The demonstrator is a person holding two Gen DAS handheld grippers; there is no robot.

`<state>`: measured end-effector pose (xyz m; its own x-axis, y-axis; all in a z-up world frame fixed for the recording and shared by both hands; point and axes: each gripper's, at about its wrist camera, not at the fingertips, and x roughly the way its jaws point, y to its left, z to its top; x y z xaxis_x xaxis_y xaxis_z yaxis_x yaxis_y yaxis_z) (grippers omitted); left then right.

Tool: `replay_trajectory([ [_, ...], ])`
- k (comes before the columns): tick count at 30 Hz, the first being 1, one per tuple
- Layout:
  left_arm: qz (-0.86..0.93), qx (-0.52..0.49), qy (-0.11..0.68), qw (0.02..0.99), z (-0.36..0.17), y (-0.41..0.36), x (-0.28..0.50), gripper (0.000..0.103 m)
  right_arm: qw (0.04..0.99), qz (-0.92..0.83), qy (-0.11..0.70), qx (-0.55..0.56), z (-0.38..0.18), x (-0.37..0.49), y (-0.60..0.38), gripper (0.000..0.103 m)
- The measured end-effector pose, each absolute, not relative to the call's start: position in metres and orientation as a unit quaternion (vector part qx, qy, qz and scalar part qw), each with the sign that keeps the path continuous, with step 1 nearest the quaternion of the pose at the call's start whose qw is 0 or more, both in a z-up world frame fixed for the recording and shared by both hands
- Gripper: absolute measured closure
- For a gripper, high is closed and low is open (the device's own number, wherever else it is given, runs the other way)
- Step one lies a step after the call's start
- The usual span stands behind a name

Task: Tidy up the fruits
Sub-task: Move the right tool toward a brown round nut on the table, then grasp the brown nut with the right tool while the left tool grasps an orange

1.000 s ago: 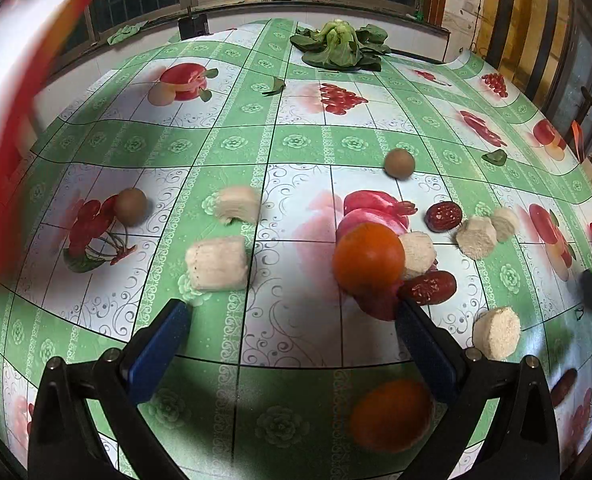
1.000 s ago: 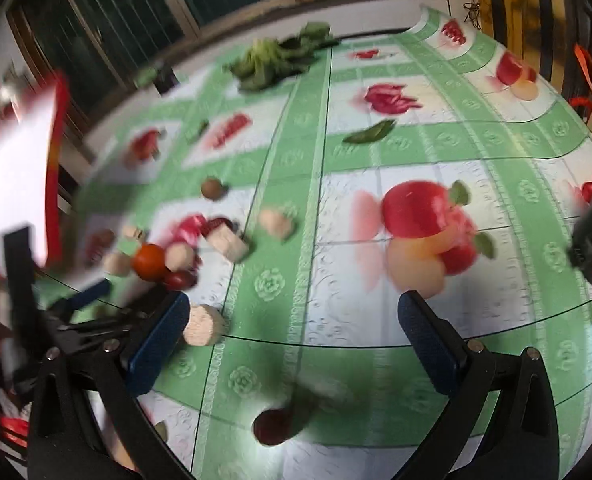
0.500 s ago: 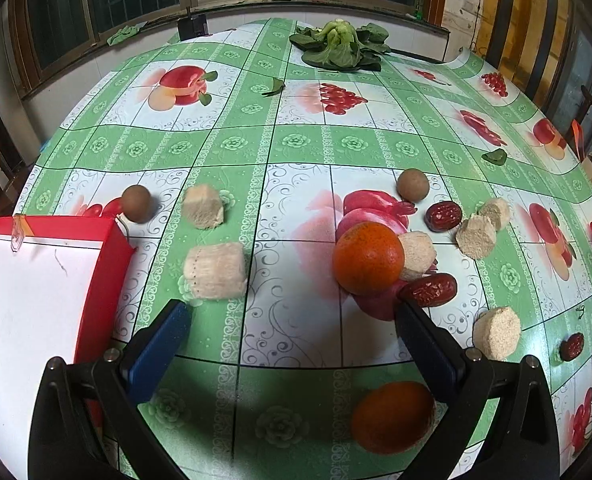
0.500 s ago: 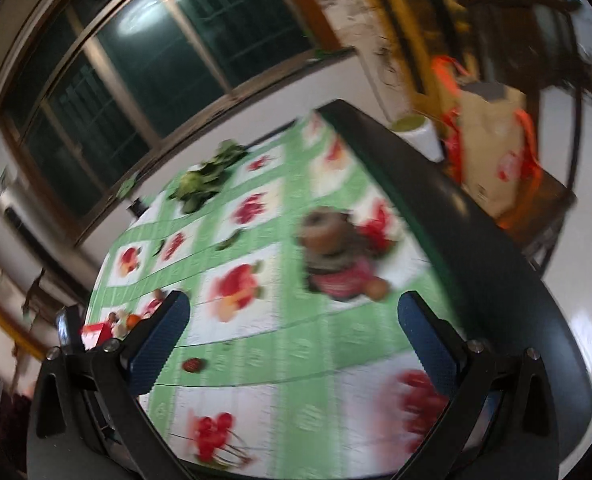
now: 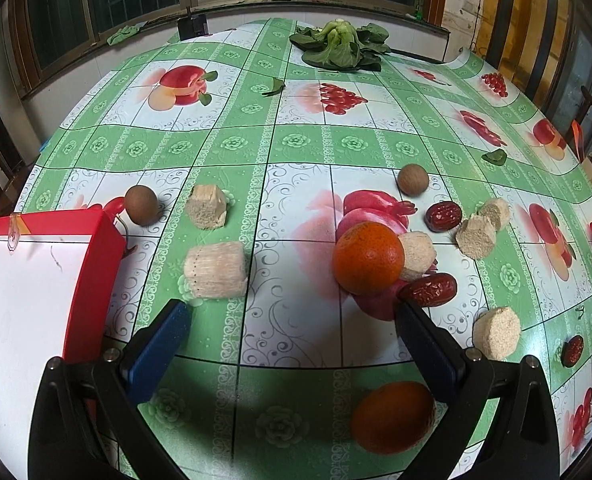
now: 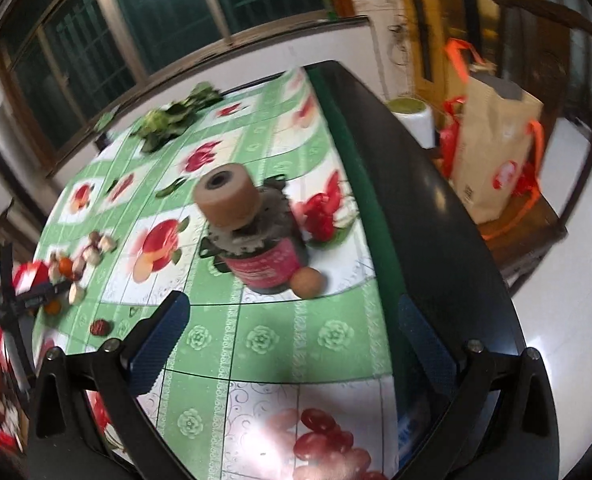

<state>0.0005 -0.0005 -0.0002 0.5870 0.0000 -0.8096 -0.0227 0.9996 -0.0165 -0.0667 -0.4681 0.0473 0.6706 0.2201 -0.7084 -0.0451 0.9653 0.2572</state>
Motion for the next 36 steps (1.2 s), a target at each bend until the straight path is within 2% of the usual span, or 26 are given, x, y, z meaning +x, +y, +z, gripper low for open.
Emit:
replay_trajectory([
  [8, 0.006, -0.013, 0.454, 0.891, 0.0, -0.001, 0.001, 0.0, 0.895, 0.167, 0.409, 0.064, 0.045, -0.048, -0.456, 0.001],
  [11, 0.006, -0.013, 0.454, 0.891, 0.0, -0.001, 0.001, 0.0, 0.881, 0.181, 0.432, 0.071, 0.033, -0.035, -0.461, 0.016],
  [12, 0.006, -0.013, 0.454, 0.891, 0.0, 0.0, 0.001, 0.0, 0.876, 0.185, 0.439, 0.078, 0.03, -0.031, -0.462, 0.025],
  [13, 0.006, -0.013, 0.454, 0.891, 0.0, 0.0, 0.001, 0.0, 0.869, 0.193, 0.448, 0.084, 0.026, -0.027, -0.462, 0.029],
  [17, 0.006, -0.013, 0.454, 0.891, 0.0, 0.0, 0.001, 0.0, 0.871, 0.184, 0.452, 0.06, 0.023, -0.027, -0.452, 0.033],
  [20, 0.006, -0.013, 0.454, 0.891, 0.0, 0.0, 0.001, 0.0, 0.872, 0.165, 0.461, 0.027, 0.023, -0.03, -0.446, 0.042],
  [23, 0.006, -0.013, 0.454, 0.891, 0.0, 0.0, 0.001, 0.0, 0.873, 0.138, 0.467, 0.028, 0.024, -0.032, -0.45, 0.058],
  [28, 0.006, -0.013, 0.454, 0.891, 0.0, 0.0, 0.001, 0.0, 0.876, 0.096, 0.473, 0.004, 0.026, -0.033, -0.444, 0.069],
  [29, 0.006, -0.013, 0.454, 0.891, 0.0, 0.0, 0.001, 0.0, 0.876, 0.088, 0.475, 0.007, 0.027, -0.034, -0.442, 0.078],
  [36, 0.006, -0.013, 0.454, 0.891, 0.0, 0.0, 0.001, 0.0, 0.865, 0.152, 0.474, 0.053, 0.028, -0.064, -0.403, 0.08],
])
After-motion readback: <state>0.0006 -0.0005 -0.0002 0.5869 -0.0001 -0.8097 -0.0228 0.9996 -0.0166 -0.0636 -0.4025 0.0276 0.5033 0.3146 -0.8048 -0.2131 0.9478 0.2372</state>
